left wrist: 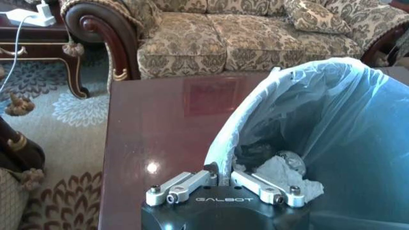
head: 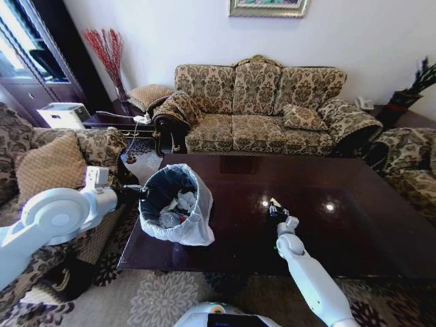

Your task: Move to the front of the table and place the trash on the table into the trash bin.

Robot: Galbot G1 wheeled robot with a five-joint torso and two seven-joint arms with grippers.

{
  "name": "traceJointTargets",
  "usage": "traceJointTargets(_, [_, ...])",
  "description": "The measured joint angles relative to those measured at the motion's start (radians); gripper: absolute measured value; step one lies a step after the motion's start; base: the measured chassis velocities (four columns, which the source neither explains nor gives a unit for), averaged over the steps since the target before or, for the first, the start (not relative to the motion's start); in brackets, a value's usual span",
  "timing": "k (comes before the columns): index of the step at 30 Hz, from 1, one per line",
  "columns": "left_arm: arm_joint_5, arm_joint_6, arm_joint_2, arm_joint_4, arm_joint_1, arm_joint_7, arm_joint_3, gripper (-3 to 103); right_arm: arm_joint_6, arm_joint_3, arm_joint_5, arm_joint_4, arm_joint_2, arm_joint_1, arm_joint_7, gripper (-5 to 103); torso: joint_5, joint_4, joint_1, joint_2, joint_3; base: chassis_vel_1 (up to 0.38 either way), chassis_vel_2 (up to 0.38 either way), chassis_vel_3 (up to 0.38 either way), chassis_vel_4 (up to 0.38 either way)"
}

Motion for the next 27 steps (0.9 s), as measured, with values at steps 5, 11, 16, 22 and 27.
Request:
traceJointTargets(5, [0.0, 0.0, -0.003, -0.003, 0.0, 0.0, -0.001, 0, -0.002, 0.001, 0.002, 0.005, 0.0, -0.005, 0.001, 13, 0.0004, -0.0003, 0.0, 0.0, 0.0, 0.0, 0.0, 0.0, 0.0])
traceJointTargets(11, [0.001, 0.0, -0.007, -0.003, 0.0, 0.0, -0.001, 0, -0.004, 0.006, 0.008, 0.004, 0.0, -0.002, 0.004, 1, 0.0003, -0.0002, 0.0, 0.0, 0.0, 0.0, 0.0, 0.0, 0.0])
traceJointTargets(16, [0.001, 0.0, -0.007, 0.0, -0.001, 0.001, -0.002, 0, -0.003, 0.007, 0.015, 0.002, -0.003, -0.002, 0.004, 0, 0.0003, -0.0002, 0.0, 0.0, 0.0, 0.0, 0.0, 0.0, 0.0])
traceJointTargets(22, [0.001, -0.001, 0.002, 0.008, -0.002, 0.002, -0.003, 0, 0.026, 0.046, 0.03, 0.144, 0.0, -0.026, 0.008, 0, 0.0003, -0.0005, 0.0, 0.0, 0.0, 0.0, 0.0, 0.0, 0.0])
traceJointTargets(27, [-0.002, -0.001, 0.02, 0.021, -0.002, 0.002, -0.002, 0, -0.034, 0.028, 0.069, 0.496, -0.003, -0.021, -0.007, 0, 0.0001, -0.0003, 0.0, 0.0, 0.0, 0.0, 0.0, 0.0, 0.0])
